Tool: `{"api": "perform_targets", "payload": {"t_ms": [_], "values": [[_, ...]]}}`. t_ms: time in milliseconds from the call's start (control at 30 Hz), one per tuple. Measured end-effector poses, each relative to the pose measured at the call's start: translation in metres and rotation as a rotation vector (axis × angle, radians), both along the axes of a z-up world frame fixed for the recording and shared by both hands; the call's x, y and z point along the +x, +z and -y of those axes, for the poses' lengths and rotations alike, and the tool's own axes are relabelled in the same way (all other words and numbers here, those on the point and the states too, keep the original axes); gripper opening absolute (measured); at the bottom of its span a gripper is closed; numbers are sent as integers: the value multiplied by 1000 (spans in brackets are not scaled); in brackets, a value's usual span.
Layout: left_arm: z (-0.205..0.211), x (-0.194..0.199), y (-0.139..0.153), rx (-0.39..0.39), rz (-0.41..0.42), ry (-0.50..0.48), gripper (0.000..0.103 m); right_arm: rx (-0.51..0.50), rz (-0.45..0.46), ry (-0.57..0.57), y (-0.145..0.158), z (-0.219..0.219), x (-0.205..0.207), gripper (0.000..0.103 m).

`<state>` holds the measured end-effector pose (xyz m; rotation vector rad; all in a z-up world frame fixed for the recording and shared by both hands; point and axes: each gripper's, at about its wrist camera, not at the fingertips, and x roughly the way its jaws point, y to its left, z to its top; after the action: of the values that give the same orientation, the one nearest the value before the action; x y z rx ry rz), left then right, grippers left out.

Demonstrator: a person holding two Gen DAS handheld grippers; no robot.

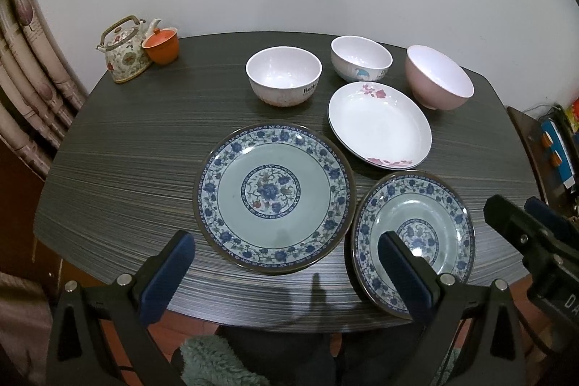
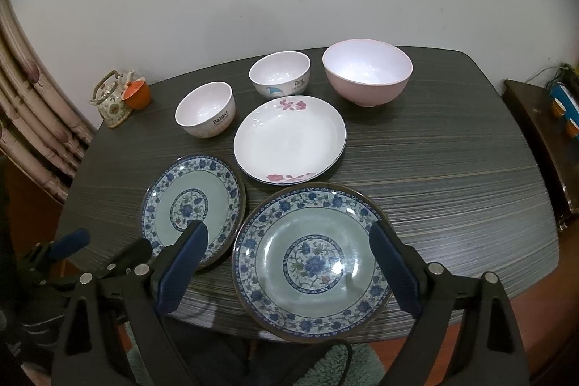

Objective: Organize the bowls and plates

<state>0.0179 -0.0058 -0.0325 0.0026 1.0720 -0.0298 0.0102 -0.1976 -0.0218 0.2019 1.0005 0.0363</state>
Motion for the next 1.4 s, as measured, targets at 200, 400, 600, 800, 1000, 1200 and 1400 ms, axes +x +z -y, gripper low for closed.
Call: {"api": "perform_targets", "payload": {"t_ms": [200,400,600,800,1000,1200,1400], "values": [[1,1,-2,1,-3,-2,103,4,-13,1,-2,1,2,89],[1,3,-3,-3,-7,-4,103,22,-30,-7,-3,3,6,81],[2,2,-5,-2,-13,-4,103,13,-24,3,-2,0,7,81],[1,3,-8,-5,-21,1,103,14,-36,2,-5,0,6,81],[0,2,-11,-7,-36,3,103,19,-47,2,-7,-1,4,81],[-1,2,-10,-7,-29,6,103,19,-45,6,-7,-3,4,81],[-4,4,-12,-1,-31,13,103,19,-47,7,-8,-3,3,81]]}}
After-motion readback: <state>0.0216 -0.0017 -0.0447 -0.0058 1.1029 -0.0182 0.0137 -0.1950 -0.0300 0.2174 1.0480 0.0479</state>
